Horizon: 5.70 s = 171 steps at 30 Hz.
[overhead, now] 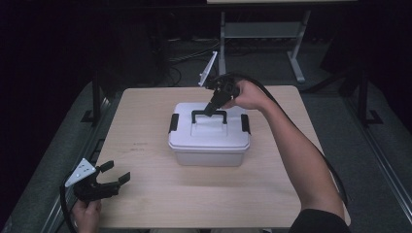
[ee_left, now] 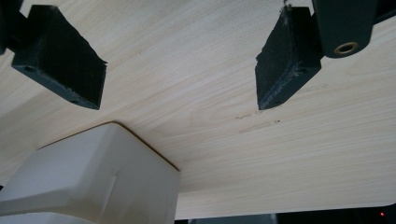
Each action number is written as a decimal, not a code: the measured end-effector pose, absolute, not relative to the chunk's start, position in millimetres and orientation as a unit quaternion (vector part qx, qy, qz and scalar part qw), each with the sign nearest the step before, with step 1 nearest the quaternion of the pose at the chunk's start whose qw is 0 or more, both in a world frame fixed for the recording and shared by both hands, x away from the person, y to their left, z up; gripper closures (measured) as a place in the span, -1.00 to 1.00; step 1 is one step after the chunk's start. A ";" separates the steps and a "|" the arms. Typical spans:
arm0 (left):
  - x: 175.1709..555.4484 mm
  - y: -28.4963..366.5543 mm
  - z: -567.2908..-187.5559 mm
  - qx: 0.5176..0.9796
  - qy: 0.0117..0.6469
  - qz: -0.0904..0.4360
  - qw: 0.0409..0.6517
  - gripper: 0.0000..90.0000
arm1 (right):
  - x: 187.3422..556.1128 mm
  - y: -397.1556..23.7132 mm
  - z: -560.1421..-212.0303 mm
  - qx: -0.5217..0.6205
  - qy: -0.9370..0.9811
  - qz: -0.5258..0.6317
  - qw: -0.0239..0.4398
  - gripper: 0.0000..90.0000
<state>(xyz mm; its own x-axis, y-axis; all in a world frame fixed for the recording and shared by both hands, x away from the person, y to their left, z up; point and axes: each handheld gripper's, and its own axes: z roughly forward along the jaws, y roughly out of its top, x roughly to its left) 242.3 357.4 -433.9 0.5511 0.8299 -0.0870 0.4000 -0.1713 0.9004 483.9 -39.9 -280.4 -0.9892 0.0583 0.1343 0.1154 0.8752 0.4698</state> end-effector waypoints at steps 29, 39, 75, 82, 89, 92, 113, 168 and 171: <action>243.2 354.7 -434.7 0.732 0.420 0.218 0.490 -0.65 | 474.8 -76.3 -263.9 -0.112 -0.953 -0.279 0.028 0.08; 241.6 353.2 -435.2 0.736 0.418 0.218 0.486 -0.65 | 468.8 -91.5 -265.5 -0.128 -0.952 -0.279 0.023 -0.04; 240.1 351.6 -435.8 0.733 0.422 0.219 0.487 -0.65 | 444.0 -154.9 -278.9 -0.183 -0.936 -0.301 0.010 -0.13; 240.0 350.9 -435.5 0.736 0.419 0.219 0.484 -0.65 | 439.6 -162.8 -280.8 -0.187 -0.935 -0.300 0.008 -0.14; 240.1 350.5 -435.3 0.737 0.418 0.219 0.484 -0.65 | 435.9 -171.2 -283.1 -0.193 -0.935 -0.297 0.009 -0.14; 240.1 350.5 -435.5 0.736 0.419 0.219 0.485 -0.65 | 433.5 -174.6 -285.7 -0.196 -0.935 -0.297 0.010 -0.14; 240.7 347.3 -435.5 0.739 0.416 0.218 0.483 -0.65 | 419.2 -191.1 -302.9 -0.209 -0.935 -0.285 0.020 -0.14; 240.5 342.1 -435.8 0.746 0.410 0.219 0.477 -0.65 | 377.9 -247.3 -359.1 -0.267 -0.918 -0.291 0.037 -0.13; 240.3 341.9 -435.9 0.746 0.410 0.219 0.477 -0.65 | 375.2 -249.9 -361.6 -0.269 -0.917 -0.293 0.037 -0.13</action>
<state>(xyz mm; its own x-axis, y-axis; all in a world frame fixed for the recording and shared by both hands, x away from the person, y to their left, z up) 240.3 341.9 -435.9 0.5686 0.8201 -0.0638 0.4028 -0.2099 0.8909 375.2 -249.9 -361.6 -0.8522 0.4723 0.2252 0.5154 0.6837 0.5167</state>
